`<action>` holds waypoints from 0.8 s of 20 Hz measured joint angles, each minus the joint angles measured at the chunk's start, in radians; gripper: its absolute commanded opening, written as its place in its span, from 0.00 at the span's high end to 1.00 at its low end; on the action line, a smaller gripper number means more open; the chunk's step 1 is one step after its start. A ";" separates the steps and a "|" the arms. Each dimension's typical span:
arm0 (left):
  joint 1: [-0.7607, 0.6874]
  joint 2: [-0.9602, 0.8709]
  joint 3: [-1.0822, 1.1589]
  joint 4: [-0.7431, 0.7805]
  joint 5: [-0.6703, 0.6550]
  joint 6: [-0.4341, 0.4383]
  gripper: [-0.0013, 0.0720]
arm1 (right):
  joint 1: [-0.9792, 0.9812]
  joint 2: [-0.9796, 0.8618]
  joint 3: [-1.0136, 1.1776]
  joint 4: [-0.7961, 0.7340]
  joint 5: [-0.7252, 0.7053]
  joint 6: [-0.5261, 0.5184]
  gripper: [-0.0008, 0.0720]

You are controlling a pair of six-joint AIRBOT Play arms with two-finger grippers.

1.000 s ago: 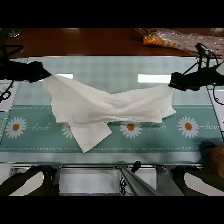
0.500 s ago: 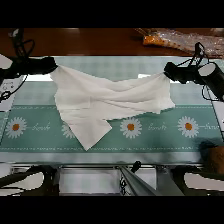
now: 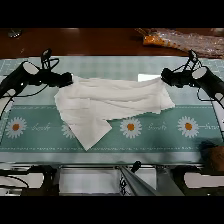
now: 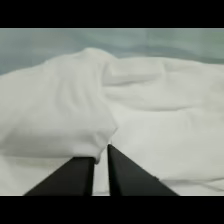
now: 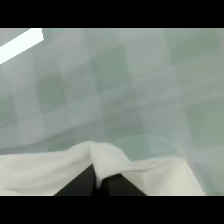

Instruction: Fold the shirts.

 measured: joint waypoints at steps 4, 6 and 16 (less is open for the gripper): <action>0.048 -0.010 0.082 0.001 -0.153 -0.007 0.24 | -0.025 0.056 0.034 -0.010 0.033 -0.026 0.49; 0.105 -0.011 0.159 0.006 -0.287 -0.034 0.24 | -0.056 0.111 0.065 -0.031 0.063 -0.042 0.45; 0.343 0.138 0.051 0.054 -0.737 -0.077 0.25 | -0.280 0.267 0.064 -0.332 0.471 -0.121 0.39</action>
